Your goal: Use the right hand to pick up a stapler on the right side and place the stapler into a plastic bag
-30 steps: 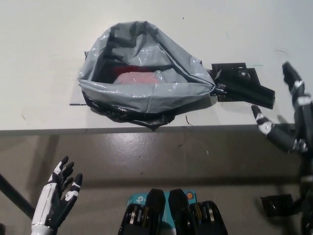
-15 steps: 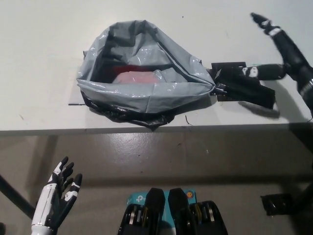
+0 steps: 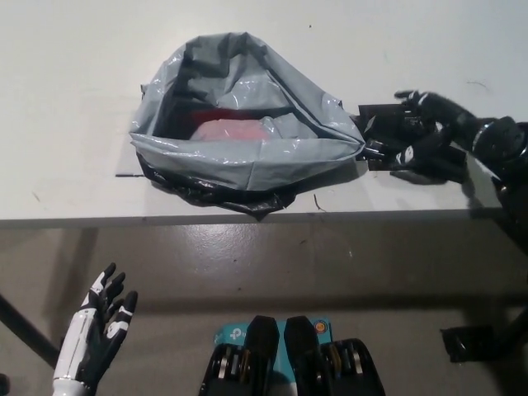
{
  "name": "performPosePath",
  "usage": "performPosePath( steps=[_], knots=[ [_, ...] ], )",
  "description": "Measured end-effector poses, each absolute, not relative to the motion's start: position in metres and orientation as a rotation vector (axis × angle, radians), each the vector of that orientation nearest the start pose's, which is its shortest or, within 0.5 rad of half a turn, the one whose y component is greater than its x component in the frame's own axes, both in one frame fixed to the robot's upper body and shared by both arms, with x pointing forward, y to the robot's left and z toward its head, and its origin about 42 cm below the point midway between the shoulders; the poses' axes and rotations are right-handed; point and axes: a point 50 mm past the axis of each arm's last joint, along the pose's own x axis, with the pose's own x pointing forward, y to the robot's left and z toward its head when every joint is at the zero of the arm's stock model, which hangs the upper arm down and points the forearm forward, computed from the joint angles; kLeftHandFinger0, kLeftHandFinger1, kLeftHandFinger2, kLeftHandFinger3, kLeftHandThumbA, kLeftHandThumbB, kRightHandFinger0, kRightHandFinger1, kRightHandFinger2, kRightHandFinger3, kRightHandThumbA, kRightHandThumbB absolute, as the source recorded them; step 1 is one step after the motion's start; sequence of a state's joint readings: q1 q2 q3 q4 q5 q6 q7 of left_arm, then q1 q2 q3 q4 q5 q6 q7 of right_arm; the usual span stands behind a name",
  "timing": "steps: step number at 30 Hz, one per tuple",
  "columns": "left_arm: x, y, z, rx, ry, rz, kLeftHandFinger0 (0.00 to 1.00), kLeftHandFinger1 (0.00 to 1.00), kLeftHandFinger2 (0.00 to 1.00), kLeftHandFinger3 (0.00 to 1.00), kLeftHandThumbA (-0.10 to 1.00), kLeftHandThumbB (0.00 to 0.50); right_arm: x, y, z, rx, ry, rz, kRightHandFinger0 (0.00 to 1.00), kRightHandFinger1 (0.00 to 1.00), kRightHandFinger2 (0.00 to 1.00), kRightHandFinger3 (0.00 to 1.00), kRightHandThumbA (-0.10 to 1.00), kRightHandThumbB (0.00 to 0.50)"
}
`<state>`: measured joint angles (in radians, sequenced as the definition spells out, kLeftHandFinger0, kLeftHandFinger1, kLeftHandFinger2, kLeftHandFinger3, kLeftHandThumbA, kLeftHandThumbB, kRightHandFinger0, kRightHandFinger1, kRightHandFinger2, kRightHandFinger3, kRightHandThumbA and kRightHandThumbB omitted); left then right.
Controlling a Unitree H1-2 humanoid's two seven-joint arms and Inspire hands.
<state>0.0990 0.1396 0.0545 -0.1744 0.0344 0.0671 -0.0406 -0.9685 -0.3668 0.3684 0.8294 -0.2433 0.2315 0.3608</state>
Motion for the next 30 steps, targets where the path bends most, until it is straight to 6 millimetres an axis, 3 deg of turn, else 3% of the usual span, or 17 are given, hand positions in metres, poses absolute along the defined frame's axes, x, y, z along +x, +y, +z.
performPosePath(
  steps=[3,9,10,11,13,14,15,16,17,18,19,22,30],
  knots=[
    [0.246,0.271,0.115,0.180,0.004,0.028,1.00,1.00,1.00,1.00,0.72,0.000,0.547,-0.241,0.240,-0.850,0.289,0.409,1.00,1.00,1.00,1.00,0.93,0.376],
    [0.244,0.272,0.114,0.175,0.008,0.023,1.00,1.00,1.00,1.00,0.67,0.000,0.548,-0.247,0.229,-0.844,0.322,0.410,1.00,1.00,1.00,1.00,0.85,0.387],
    [0.244,0.271,0.114,0.174,0.008,0.022,1.00,1.00,1.00,1.00,0.67,0.000,0.548,-0.247,0.229,-0.843,0.321,0.410,1.00,1.00,1.00,1.00,0.86,0.374],
    [0.244,0.271,0.114,0.174,0.008,0.021,1.00,1.00,1.00,1.00,0.67,0.000,0.548,-0.247,0.229,-0.843,0.321,0.411,1.00,1.00,1.00,1.00,0.82,0.342],
    [0.244,0.271,0.114,0.174,0.008,0.020,1.00,1.00,1.00,1.00,0.69,0.000,0.548,-0.247,0.229,-0.845,0.314,0.414,1.00,1.00,1.00,1.00,0.73,0.325],
    [0.244,0.271,0.114,0.175,0.008,0.019,1.00,1.00,1.00,1.00,0.69,0.000,0.548,-0.247,0.228,-0.851,0.308,0.410,0.95,0.92,0.89,0.95,0.65,0.262],
    [0.244,0.271,0.114,0.175,0.008,0.019,1.00,1.00,1.00,1.00,0.69,0.000,0.548,-0.247,0.228,-0.854,0.306,0.408,0.52,0.47,0.56,0.59,0.49,0.240],
    [0.245,0.271,0.114,0.176,0.008,0.019,1.00,1.00,1.00,1.00,0.69,0.000,0.548,-0.247,0.227,-0.868,0.295,0.394,0.30,0.40,0.53,0.54,0.43,0.226],
    [0.245,0.271,0.114,0.177,0.007,0.019,1.00,1.00,1.00,1.00,0.69,0.000,0.549,-0.246,0.225,-0.875,0.284,0.377,0.12,0.25,0.34,0.37,0.37,0.216],
    [0.245,0.271,0.114,0.177,0.006,0.018,1.00,1.00,1.00,1.00,0.70,0.000,0.549,-0.246,0.224,-0.882,0.266,0.358,0.00,0.15,0.35,0.36,0.21,0.199],
    [0.245,0.271,0.114,0.177,0.006,0.018,1.00,1.00,1.00,1.00,0.70,0.000,0.549,-0.247,0.224,-0.886,0.256,0.343,0.04,0.30,0.53,0.54,0.18,0.169],
    [0.245,0.271,0.114,0.178,0.006,0.018,1.00,1.00,1.00,1.00,0.70,0.000,0.550,-0.249,0.223,-0.897,0.218,0.297,0.14,0.46,0.69,0.72,0.21,0.147],
    [0.248,0.270,0.116,0.185,-0.002,0.016,1.00,1.00,1.00,1.00,0.64,0.000,0.545,-0.248,0.210,-0.899,0.136,0.193,0.17,0.46,0.67,0.71,0.23,0.146]
  ],
)
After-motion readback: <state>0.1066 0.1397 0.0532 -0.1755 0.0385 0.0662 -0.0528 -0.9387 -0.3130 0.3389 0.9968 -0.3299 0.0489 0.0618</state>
